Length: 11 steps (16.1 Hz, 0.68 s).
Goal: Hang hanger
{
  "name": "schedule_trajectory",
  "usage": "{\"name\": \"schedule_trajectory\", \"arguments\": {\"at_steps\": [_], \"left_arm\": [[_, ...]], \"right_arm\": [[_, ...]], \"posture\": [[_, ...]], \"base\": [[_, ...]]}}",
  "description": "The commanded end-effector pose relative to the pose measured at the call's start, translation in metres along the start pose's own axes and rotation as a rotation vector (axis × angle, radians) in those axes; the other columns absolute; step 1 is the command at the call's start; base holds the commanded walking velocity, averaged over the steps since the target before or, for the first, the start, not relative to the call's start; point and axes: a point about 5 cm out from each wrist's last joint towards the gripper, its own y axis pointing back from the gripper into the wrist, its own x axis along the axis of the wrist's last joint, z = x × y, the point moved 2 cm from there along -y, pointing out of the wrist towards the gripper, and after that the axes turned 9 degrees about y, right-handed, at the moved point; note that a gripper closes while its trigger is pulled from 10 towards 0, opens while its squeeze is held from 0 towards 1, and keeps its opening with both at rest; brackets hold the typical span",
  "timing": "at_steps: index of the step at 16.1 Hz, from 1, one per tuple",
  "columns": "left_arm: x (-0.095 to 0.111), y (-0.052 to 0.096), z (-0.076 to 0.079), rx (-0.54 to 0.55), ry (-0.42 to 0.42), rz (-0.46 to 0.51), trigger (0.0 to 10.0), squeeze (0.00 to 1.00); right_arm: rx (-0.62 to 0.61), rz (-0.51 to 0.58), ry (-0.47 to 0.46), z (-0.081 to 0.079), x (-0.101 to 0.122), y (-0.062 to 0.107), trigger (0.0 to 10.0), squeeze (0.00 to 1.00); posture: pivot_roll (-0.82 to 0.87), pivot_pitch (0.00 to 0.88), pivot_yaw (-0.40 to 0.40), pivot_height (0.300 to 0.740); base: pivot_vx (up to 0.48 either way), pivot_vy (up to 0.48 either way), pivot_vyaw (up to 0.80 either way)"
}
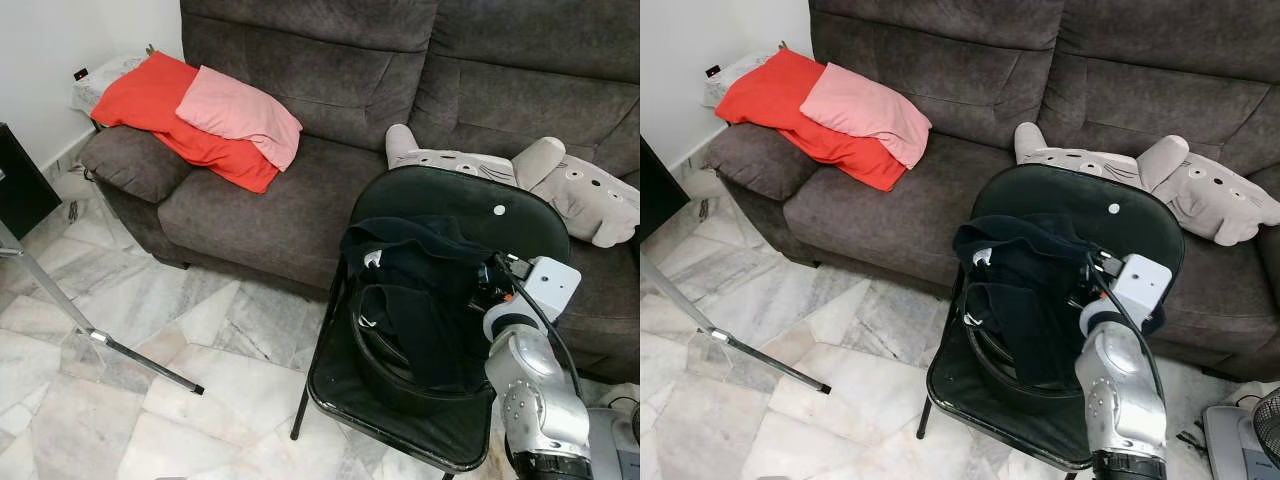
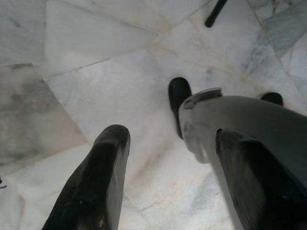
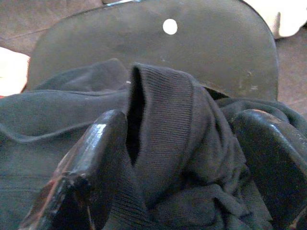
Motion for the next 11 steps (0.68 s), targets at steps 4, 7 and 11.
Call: {"name": "schedule_trajectory", "arguments": {"at_steps": [4, 7, 11], "left_arm": [[-0.012, 0.004, -0.013, 0.018, -0.008, -0.058, 10.0, 0.0], [-0.012, 0.005, -0.016, 0.018, -0.014, -0.062, 10.0, 0.0], [-0.014, 0.005, -0.015, 0.016, -0.018, -0.071, 10.0, 0.0]], "right_arm": [[-0.079, 0.006, 0.009, 0.02, 0.0, -0.004, 10.0, 0.0], [-0.111, 0.01, 0.009, 0.028, 0.001, -0.004, 10.0, 0.0], [-0.12, -0.069, 0.002, 0.031, -0.014, -0.004, 10.0, 0.0]], "posture": [[-0.14, 0.191, -0.016, 0.74], [-0.14, 0.193, -0.012, 0.74], [-0.14, 0.191, -0.009, 0.74]], "base": [[0.0, 0.0, 0.0], [0.0, 0.0, 0.0], [0.0, 0.0, 0.0]]}}
